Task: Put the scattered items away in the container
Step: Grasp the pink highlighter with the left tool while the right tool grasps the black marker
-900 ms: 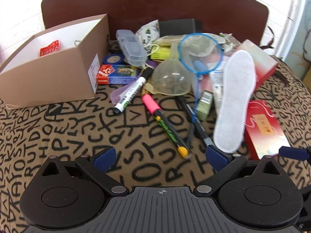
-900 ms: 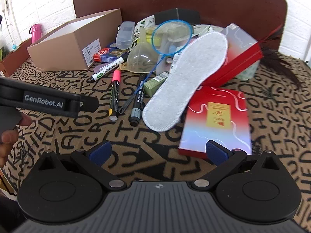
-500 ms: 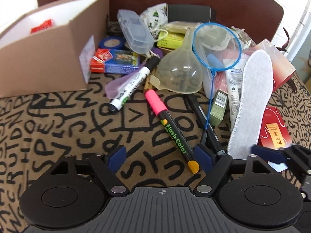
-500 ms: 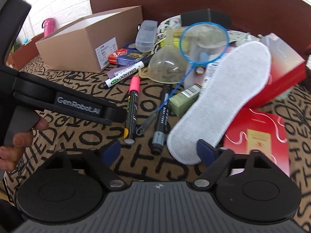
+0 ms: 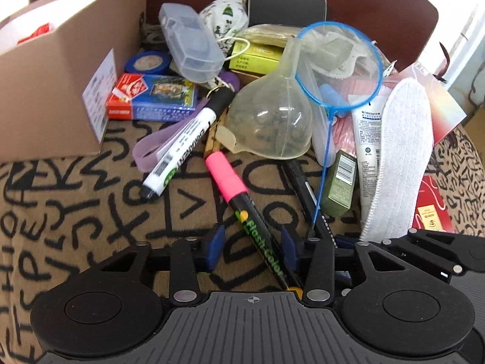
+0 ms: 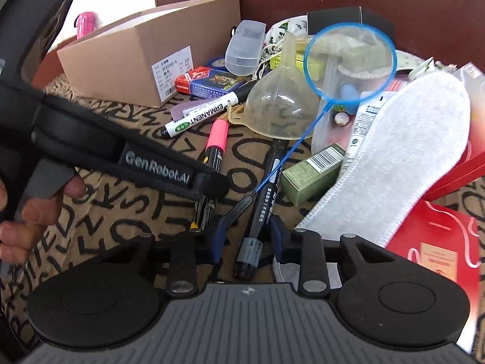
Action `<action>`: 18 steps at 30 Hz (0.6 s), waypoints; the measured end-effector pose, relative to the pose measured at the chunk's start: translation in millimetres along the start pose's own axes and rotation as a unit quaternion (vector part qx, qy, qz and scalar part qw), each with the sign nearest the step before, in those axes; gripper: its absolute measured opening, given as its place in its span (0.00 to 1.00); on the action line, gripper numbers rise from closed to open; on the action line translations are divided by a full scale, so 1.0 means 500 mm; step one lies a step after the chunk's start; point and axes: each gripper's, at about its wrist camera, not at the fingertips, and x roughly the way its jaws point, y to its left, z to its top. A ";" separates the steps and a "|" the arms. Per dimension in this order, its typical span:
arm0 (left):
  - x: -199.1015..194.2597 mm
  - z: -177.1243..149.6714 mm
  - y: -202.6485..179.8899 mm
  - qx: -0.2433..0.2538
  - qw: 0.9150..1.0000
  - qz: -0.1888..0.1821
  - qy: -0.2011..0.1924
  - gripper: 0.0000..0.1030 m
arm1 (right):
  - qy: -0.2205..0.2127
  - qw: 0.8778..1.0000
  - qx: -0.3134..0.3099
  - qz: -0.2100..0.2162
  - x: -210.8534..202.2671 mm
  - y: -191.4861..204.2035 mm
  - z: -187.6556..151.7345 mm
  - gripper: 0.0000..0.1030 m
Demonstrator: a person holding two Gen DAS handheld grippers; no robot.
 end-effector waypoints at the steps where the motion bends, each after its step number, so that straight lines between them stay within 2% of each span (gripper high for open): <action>1: 0.003 0.002 0.001 0.000 1.000 -0.001 -0.002 0.33 | -0.001 1.000 0.006 0.003 0.004 -0.003 0.002 0.35; 3: 0.008 0.005 0.004 0.000 1.000 -0.003 -0.003 0.25 | -0.004 1.000 0.015 0.007 0.011 -0.006 0.005 0.35; 8: 0.008 0.007 0.007 0.010 1.000 -0.008 -0.004 0.18 | -0.010 0.999 0.042 0.014 0.023 -0.015 0.012 0.32; 10: -0.002 0.003 0.013 0.015 1.000 -0.011 0.002 0.12 | -0.006 0.999 0.043 0.011 0.018 -0.011 0.012 0.31; 18: -0.063 -0.059 0.038 0.058 0.998 -0.017 0.031 0.11 | 0.025 0.999 0.030 0.015 -0.035 0.011 -0.030 0.21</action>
